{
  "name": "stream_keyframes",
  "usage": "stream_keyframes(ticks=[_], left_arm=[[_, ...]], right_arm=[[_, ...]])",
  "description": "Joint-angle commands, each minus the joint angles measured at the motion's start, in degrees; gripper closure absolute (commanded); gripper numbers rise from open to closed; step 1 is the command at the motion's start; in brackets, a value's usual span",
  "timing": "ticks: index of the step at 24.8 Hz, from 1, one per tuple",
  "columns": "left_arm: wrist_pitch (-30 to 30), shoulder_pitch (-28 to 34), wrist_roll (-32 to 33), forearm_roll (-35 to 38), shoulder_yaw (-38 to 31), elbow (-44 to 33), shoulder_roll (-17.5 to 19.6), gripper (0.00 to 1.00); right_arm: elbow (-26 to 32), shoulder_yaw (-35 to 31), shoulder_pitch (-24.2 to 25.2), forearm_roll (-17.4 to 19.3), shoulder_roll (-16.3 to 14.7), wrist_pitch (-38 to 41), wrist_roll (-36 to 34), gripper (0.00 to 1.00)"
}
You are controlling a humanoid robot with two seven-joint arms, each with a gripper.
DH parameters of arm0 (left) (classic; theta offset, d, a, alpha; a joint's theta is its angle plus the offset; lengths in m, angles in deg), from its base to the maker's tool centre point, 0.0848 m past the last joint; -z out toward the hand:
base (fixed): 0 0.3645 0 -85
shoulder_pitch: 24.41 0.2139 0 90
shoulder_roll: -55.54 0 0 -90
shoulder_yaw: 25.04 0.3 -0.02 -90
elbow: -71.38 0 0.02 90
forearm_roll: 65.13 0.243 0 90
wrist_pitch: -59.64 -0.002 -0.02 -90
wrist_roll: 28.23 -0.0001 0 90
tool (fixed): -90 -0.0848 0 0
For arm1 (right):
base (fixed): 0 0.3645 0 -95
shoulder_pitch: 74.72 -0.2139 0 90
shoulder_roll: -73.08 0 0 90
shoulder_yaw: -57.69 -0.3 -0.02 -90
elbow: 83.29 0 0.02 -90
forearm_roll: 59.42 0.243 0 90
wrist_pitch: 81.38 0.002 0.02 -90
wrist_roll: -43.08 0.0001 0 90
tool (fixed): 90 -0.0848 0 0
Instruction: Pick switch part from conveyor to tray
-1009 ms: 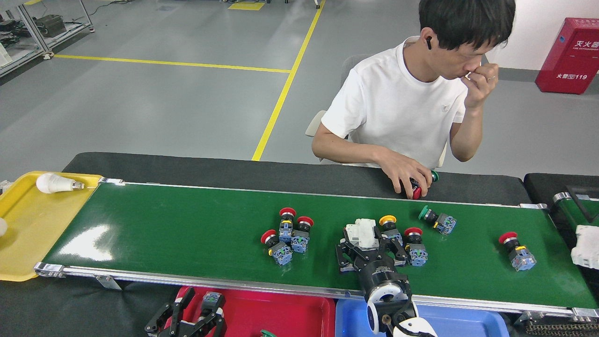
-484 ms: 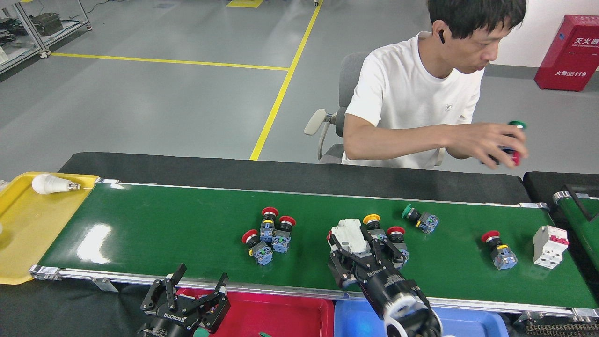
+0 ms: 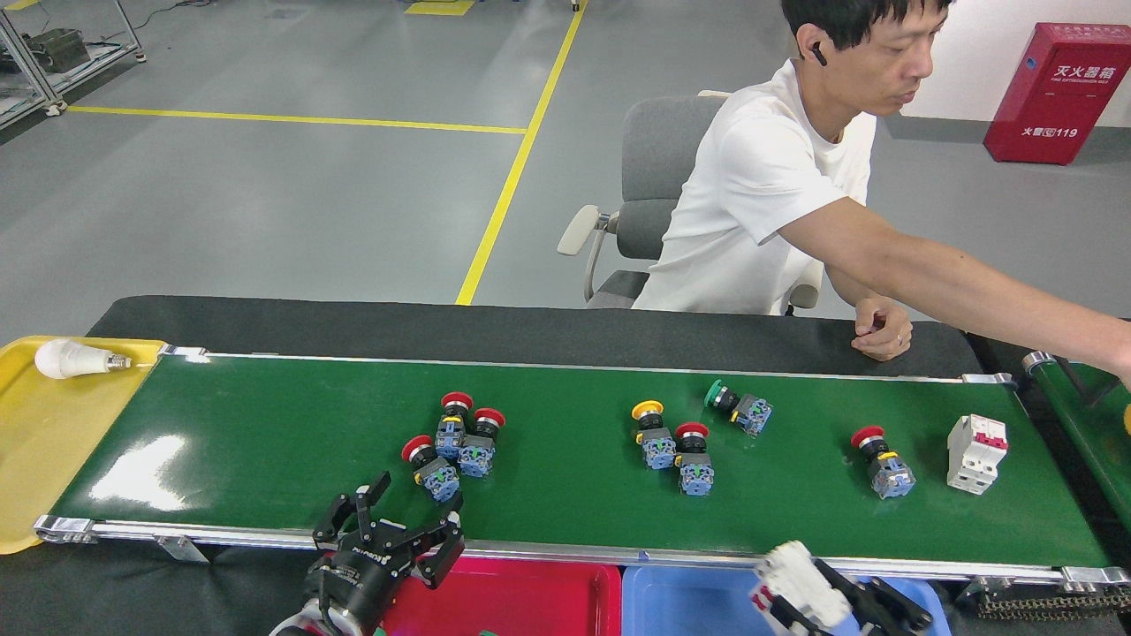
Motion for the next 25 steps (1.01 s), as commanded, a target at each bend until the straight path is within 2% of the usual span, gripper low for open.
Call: stream_keyframes(ticks=[1, 2, 3, 5, 7, 9, 11, 14, 15, 16, 18, 20, 23, 25], left_arm=[[-0.4, -2.6, -0.2, 0.1, -0.4, 2.1, -0.3, 0.00], [-0.5, -3.4, -0.2, 0.1, -0.5, 3.2, -0.2, 0.00], [-0.9, -4.6, -0.3, 0.1, -0.5, 4.9, -0.2, 0.00], [-1.5, -6.8, -0.5, 0.1, -0.3, 7.6, -0.2, 0.00], [-1.5, -9.0, -0.9, 0.1, -0.2, 10.4, -0.2, 0.00], [-1.6, -10.5, -1.1, 0.1, -0.4, 12.2, -0.3, 0.02], [-2.1, -11.5, -1.7, 0.1, -0.3, 13.4, 0.0, 0.19], [-1.9, -11.9, -2.0, -0.2, -0.5, 14.4, 0.3, 0.34], [-1.8, -11.9, -2.5, -0.3, -0.6, 14.4, 0.3, 0.47], [-1.7, -11.9, -3.0, -0.2, -0.6, 14.4, 0.4, 0.56], [-1.5, -11.7, -3.2, -0.3, -0.5, 14.3, 0.5, 0.66], [-1.4, -11.5, -3.1, -0.4, -0.5, 13.8, 0.3, 0.92], [1.1, -9.7, -3.1, -1.1, -0.7, 10.5, 0.2, 0.93], [2.7, -6.1, -3.1, -2.0, -1.1, 5.5, 0.7, 0.93]], right_arm=[[-0.9, -2.7, 0.2, 0.4, -0.7, 0.9, -0.1, 0.40], [-0.9, -3.4, 0.5, 0.4, -0.7, 0.9, -0.2, 0.40], [-0.8, -4.2, 0.9, 0.6, -0.5, 0.9, -0.2, 0.35], [-0.8, -4.4, 1.0, 0.8, 0.0, 0.9, 0.5, 0.02], [-0.8, -4.4, 0.8, 1.1, 0.9, 0.9, 2.4, 0.01], [-0.4, -4.4, 0.7, 2.0, 3.2, 0.9, 3.2, 0.01], [0.7, -5.1, 0.3, 2.2, 5.4, 0.9, 4.1, 0.01], [3.1, -7.5, -0.2, 2.3, 8.5, 0.9, 4.4, 0.01], [3.5, -8.3, -1.2, 2.3, 9.2, 0.9, 4.3, 0.01], [3.5, -9.5, -2.6, 2.3, 10.2, 0.9, 4.3, 0.01], [3.7, -11.3, -5.0, 2.3, 12.0, 0.9, 4.3, 0.01], [5.0, -12.6, -7.7, 2.3, 12.9, 0.9, 4.3, 0.01], [6.1, -13.2, -11.9, 2.3, 12.5, 0.9, 4.3, 0.01], [6.6, -13.2, -14.8, 1.6, 12.2, -5.2, 4.2, 0.01]])
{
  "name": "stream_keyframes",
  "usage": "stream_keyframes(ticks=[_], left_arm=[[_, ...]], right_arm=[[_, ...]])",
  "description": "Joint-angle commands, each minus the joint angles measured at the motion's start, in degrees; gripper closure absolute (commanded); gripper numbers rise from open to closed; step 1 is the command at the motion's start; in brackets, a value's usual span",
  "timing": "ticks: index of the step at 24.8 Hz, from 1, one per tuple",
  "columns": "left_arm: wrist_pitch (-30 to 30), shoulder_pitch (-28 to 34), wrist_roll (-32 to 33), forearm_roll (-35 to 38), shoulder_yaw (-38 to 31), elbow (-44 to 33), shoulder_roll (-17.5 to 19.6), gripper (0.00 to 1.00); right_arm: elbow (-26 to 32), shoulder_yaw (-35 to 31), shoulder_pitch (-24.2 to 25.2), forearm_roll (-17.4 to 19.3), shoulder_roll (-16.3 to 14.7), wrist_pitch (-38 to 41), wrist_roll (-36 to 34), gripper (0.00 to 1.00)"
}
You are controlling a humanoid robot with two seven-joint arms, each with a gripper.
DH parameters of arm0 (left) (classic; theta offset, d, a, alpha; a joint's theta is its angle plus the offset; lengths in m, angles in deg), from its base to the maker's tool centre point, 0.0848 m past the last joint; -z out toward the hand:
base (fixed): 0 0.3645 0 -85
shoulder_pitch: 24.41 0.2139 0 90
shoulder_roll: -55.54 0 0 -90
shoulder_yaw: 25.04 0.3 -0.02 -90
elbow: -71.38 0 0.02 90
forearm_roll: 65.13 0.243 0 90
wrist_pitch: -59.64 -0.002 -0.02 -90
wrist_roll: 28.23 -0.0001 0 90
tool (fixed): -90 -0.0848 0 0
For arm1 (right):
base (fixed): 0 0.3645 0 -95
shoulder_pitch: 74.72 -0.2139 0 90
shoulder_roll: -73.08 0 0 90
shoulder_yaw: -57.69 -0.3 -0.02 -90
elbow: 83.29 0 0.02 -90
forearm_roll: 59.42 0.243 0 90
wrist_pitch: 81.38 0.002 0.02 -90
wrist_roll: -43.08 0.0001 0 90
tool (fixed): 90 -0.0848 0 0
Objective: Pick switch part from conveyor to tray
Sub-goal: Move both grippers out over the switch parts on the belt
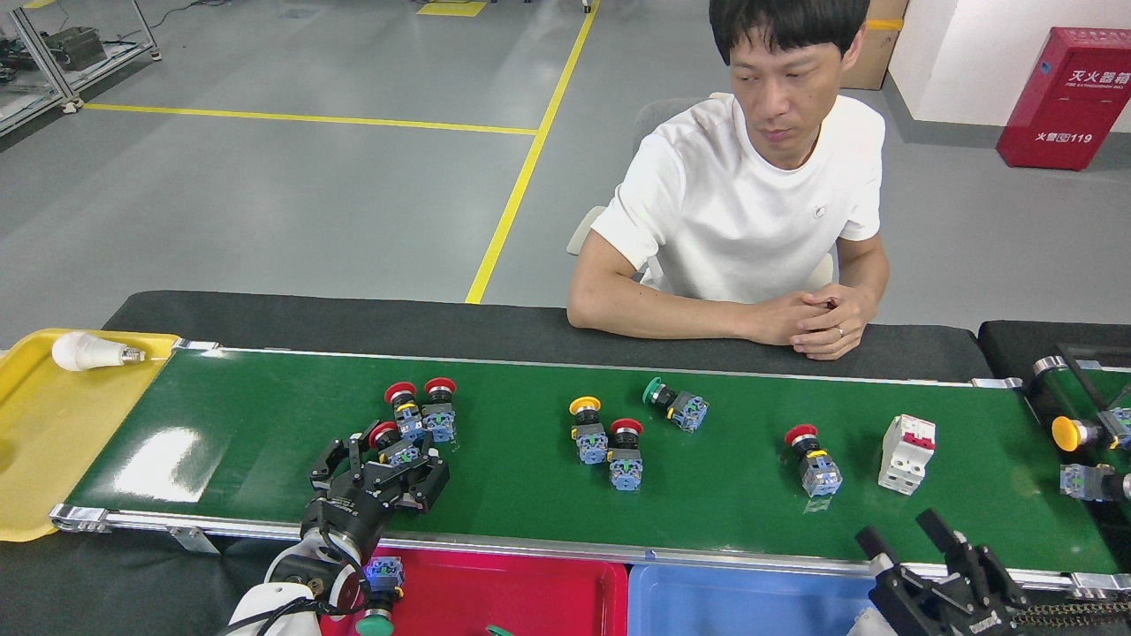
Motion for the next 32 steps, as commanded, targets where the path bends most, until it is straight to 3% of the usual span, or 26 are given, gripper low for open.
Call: stream_keyframes(ticks=[1, 3, 8, 10, 12, 13, 16, 19, 25, 32], left_arm=[[2.1, 2.6, -0.5, -0.5, -0.7, -5.6, 0.4, 0.94], [3.6, 7.0, -0.5, -0.5, -1.3, -10.5, 0.5, 0.94], [8.0, 20.8, -0.5, -0.2, -1.4, -24.3, 0.5, 0.93], [8.8, 25.4, -0.5, 0.3, -1.1, -27.5, 0.7, 0.88], [9.5, 28.0, -0.5, 1.8, -0.4, -28.3, 1.2, 0.39], [10.2, 28.7, -0.5, 2.2, 0.4, -28.3, 1.8, 0.00], [14.1, 28.7, -0.5, 2.3, 0.1, -28.2, 2.5, 0.00], [14.1, 28.3, -0.4, 2.0, -2.2, -28.3, 1.7, 0.00], [8.3, 19.6, 6.2, 1.1, -14.5, -25.2, -5.5, 0.00], [-1.8, 6.3, 6.4, 1.7, -15.7, -11.9, -4.1, 0.00]], right_arm=[[1.2, -0.3, -2.7, -0.7, -0.6, -7.2, -0.3, 0.02], [1.1, -0.2, -4.4, -2.7, -0.5, -12.3, -0.4, 0.02], [1.2, 0.1, -6.2, -14.2, 0.1, -25.9, -4.5, 0.02], [1.2, 0.5, -6.1, -16.4, 0.5, -28.9, -7.2, 0.02], [2.2, 0.9, -5.2, -18.8, 1.4, -29.2, -9.7, 0.02], [2.4, 1.6, -4.4, -20.3, 2.5, -29.4, -12.2, 0.03], [2.3, 3.1, -2.1, -25.3, 5.0, -30.4, -22.4, 0.03], [2.3, 8.3, 3.0, -26.3, 5.0, -33.3, -27.1, 0.03], [2.7, 14.7, 9.8, -26.3, 4.1, -32.1, -27.1, 0.02], [2.7, 18.5, 11.3, -26.3, 3.1, -31.9, -25.9, 0.02]])
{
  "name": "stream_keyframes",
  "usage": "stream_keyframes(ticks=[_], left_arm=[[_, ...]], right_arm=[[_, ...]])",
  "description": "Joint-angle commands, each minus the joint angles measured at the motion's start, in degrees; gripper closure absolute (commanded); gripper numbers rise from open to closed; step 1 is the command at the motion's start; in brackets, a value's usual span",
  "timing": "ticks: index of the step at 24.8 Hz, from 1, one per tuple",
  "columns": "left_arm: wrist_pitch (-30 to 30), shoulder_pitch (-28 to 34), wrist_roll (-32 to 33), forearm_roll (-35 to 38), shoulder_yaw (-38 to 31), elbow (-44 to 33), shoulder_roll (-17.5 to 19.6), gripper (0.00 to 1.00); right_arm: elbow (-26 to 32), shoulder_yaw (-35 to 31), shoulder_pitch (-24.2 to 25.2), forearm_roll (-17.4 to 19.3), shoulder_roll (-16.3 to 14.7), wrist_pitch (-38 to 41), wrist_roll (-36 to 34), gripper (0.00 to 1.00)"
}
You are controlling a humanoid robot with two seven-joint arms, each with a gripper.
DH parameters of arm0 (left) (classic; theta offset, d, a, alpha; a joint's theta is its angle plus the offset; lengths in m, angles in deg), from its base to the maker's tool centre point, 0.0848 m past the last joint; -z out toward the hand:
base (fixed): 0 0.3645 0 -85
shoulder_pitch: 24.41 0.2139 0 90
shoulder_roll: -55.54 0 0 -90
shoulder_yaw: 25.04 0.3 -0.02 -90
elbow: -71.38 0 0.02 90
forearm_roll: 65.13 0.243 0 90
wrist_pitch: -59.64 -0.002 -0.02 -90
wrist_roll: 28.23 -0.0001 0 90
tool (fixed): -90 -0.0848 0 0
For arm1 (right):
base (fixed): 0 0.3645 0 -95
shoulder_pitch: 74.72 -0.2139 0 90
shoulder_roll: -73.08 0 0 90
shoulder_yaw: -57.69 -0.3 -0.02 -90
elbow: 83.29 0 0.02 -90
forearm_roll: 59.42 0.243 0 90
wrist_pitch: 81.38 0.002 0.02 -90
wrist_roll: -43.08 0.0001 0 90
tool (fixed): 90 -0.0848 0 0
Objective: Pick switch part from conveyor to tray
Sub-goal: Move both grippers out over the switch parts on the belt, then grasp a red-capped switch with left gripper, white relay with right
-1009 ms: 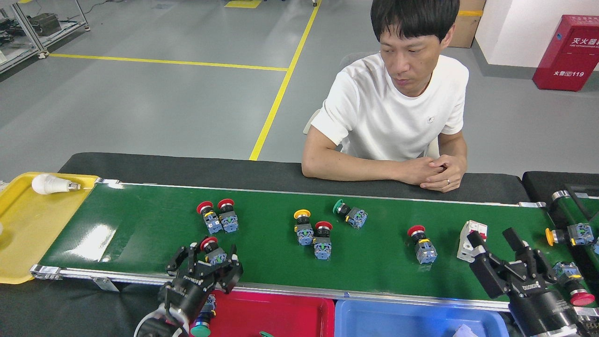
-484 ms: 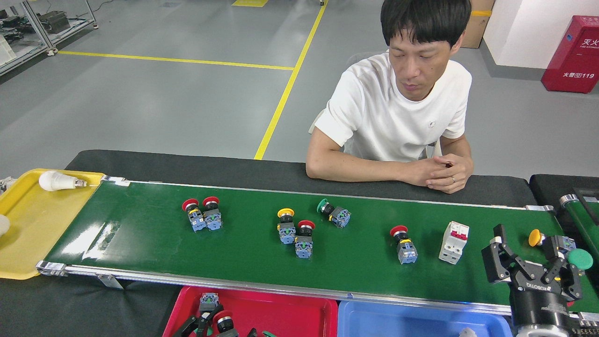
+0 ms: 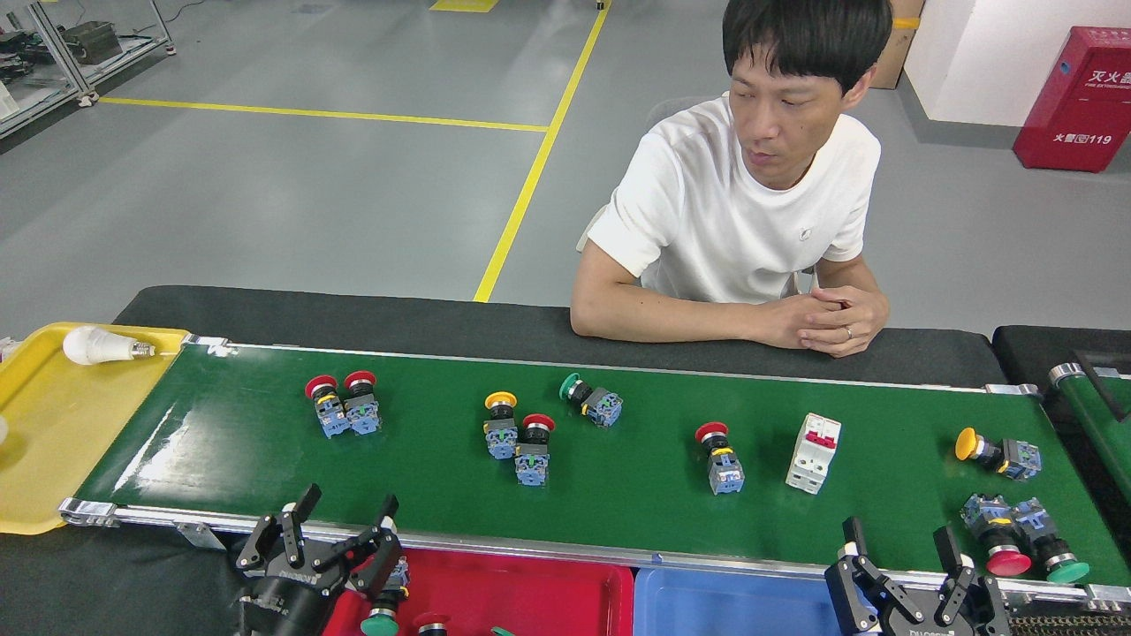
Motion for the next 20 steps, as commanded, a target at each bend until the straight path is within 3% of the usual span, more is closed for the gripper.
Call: stream_keyframes(ticks=[1, 5, 10, 12, 16, 20], left_arm=[[-3.9, -3.9, -0.2, 0.2, 0.1, 3.7, 1.3, 0.00], [-6.2, -11.4, -1.4, 0.7, 0.3, 12.9, 2.8, 0.00], [-7.7, -16.7, -4.0, 1.4, 0.3, 21.7, 5.0, 0.00], [-8.0, -17.3, -5.1, 1.4, 0.3, 24.0, 5.8, 0.00], [-10.2, -20.3, -6.9, 1.4, 0.3, 30.9, 6.9, 0.00], [-10.7, -25.3, -10.0, 1.4, 0.3, 39.8, 9.2, 0.00]], right_arm=[[0.9, 0.9, -0.8, 0.0, -0.2, -0.4, 1.9, 0.03], [0.3, 3.7, -5.2, -0.5, 0.8, -1.0, 9.9, 0.07], [-5.9, 15.4, -11.7, -4.2, 1.1, -13.7, 16.5, 0.08], [-10.2, 20.0, -15.3, -4.5, 0.8, -18.9, 16.8, 0.08], [-17.1, 22.7, -22.5, -4.5, 0.9, -23.7, 16.8, 0.08], [-19.5, 23.3, -24.8, -4.5, 0.8, -25.1, 16.8, 0.08]])
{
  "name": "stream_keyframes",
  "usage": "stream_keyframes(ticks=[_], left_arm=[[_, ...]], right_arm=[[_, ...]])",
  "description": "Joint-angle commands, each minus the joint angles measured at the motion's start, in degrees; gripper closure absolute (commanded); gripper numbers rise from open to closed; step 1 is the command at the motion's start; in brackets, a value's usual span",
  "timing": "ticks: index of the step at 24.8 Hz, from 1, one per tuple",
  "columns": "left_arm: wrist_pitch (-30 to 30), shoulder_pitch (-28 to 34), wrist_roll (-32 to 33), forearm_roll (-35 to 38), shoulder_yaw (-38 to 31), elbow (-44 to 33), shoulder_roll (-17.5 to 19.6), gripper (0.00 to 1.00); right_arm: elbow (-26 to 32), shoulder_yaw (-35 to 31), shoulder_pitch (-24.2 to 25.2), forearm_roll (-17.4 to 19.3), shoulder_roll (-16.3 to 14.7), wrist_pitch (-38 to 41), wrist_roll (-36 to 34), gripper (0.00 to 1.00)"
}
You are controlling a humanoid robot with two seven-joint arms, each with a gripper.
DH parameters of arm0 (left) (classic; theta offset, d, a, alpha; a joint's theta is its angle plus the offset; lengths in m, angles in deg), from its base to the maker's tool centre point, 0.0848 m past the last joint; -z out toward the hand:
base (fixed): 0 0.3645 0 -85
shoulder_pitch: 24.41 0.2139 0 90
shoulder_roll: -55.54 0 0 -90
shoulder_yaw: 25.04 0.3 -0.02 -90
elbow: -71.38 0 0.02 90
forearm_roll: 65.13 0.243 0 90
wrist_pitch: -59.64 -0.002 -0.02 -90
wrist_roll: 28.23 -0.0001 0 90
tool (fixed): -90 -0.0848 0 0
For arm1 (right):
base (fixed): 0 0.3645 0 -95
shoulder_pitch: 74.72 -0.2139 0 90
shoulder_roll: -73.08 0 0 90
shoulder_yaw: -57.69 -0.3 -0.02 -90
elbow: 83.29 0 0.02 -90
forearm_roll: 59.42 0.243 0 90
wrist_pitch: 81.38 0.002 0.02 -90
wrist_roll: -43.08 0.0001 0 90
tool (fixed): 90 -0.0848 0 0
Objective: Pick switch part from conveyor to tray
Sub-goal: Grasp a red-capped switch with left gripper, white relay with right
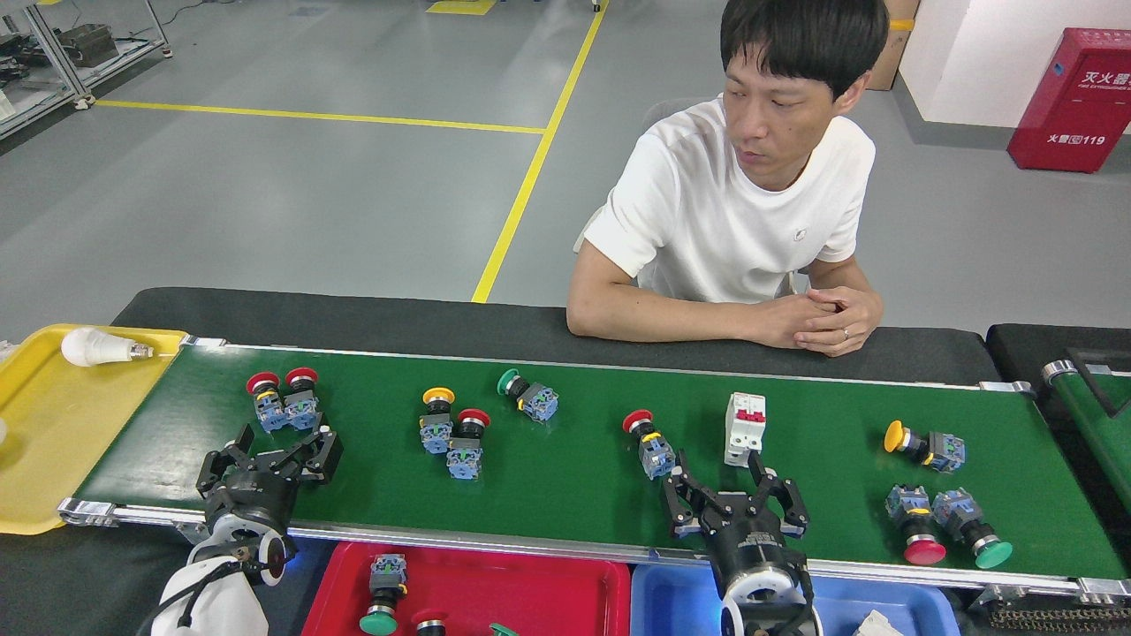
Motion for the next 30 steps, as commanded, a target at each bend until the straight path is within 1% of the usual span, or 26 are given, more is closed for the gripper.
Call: stream_keyframes(ticks=[1, 4, 5, 6, 7, 8, 9, 11, 12, 14, 15, 17, 18, 19, 21, 24, 26, 27, 29, 30], left_arm=[[-0.5, -3.1, -2.1, 0.2, 0.0, 3.0, 1.5, 0.00], [-0.5, -6.2, -3.7, 0.2, 0.1, 8.6, 3.2, 0.00], [-0.5, -7.2, -4.4, 0.2, 0.7, 10.8, 3.9, 0.03], [-0.5, -8.4, -4.9, 0.2, 2.6, 13.2, 4.5, 0.16], [-0.8, -9.7, -5.1, 0.2, 5.2, 15.4, 5.3, 0.37], [-0.9, -10.8, -5.2, 0.1, 7.1, 17.1, 6.0, 0.50], [-0.9, -12.0, -5.3, -0.3, 8.9, 19.4, 6.6, 0.58], [-0.3, -13.2, -5.4, -0.7, 9.0, 21.0, 6.8, 0.77], [-0.2, -13.2, -5.8, -0.9, 9.0, 20.9, 6.7, 0.82], [0.8, -13.2, -6.2, -1.9, 9.1, 20.1, 6.2, 0.84], [1.8, -13.2, -6.2, -2.6, 9.2, 18.9, 6.1, 0.85], [4.9, -11.9, -6.2, -4.3, 9.4, 14.6, 5.5, 0.85], [7.4, -9.7, -6.2, -5.3, 9.5, 11.0, 5.1, 0.85], [8.9, -7.1, -6.1, -5.9, 9.4, 7.2, 4.9, 0.85], [10.9, -1.3, -5.6, -6.1, 9.4, -2.2, 4.7, 0.85], [14.7, 9.7, -5.0, -7.0, 9.2, -17.9, 4.6, 0.82], [16.4, 16.5, -3.2, -9.7, 9.2, -27.5, 4.7, 0.81], [16.6, 18.8, -2.2, -11.0, 9.2, -30.9, 4.6, 0.81], [16.9, 25.3, -1.4, -12.0, 9.7, -39.1, 4.7, 0.80], [17.4, 29.0, -1.4, -12.0, 9.8, -43.1, 4.8, 0.79]], right_arm=[[0.4, 0.1, -1.1, -0.1, -0.2, -1.0, 0.0, 0.08], [0.4, 0.1, -2.2, -0.2, -0.3, -1.5, 0.0, 0.08], [0.4, 0.1, -2.4, -0.2, -0.3, -1.7, 0.0, 0.08], [0.3, 0.4, -2.5, -0.2, -0.3, -1.7, 0.0, 0.08], [-0.2, 1.0, -2.9, -0.2, -0.3, -1.7, 0.0, 0.08], [-1.4, 1.6, -3.7, -0.1, -0.1, -1.8, 0.0, 0.08], [-3.9, 2.3, -5.3, -0.1, 0.1, -2.0, -0.1, 0.08], [-9.0, 3.4, -8.8, -0.1, 1.0, -3.5, -0.4, 0.08], [-10.7, 3.8, -9.9, 0.0, 1.4, -4.3, -0.6, 0.08], [-13.0, 4.7, -11.5, 0.5, 1.6, -5.5, -1.6, 0.08], [-13.8, 5.6, -11.6, 0.6, 1.6, -5.5, -1.5, 0.11], [-14.5, 6.7, -11.5, 0.6, 1.1, -5.2, -1.4, 0.27], [-14.4, 6.7, -11.0, 0.6, 0.9, -5.2, -1.8, 0.53], [-14.6, 6.7, -11.0, 0.6, 0.7, -4.8, -2.3, 0.90], [-14.5, 6.7, -10.8, 0.7, 0.5, -4.8, -2.8, 0.89], [-13.9, 6.7, -10.7, 0.8, 0.4, -4.3, -4.3, 0.89], [-13.5, 6.7, -10.6, 0.9, 0.4, -2.6, -4.7, 0.89], [-13.2, 6.7, -10.5, 1.0, 0.4, -1.6, -4.7, 0.89], [-10.9, 6.4, -9.4, 1.0, -0.1, 0.5, -4.7, 0.89], [-7.9, 6.3, -8.2, 1.1, -0.8, 1.7, -4.7, 0.89]])
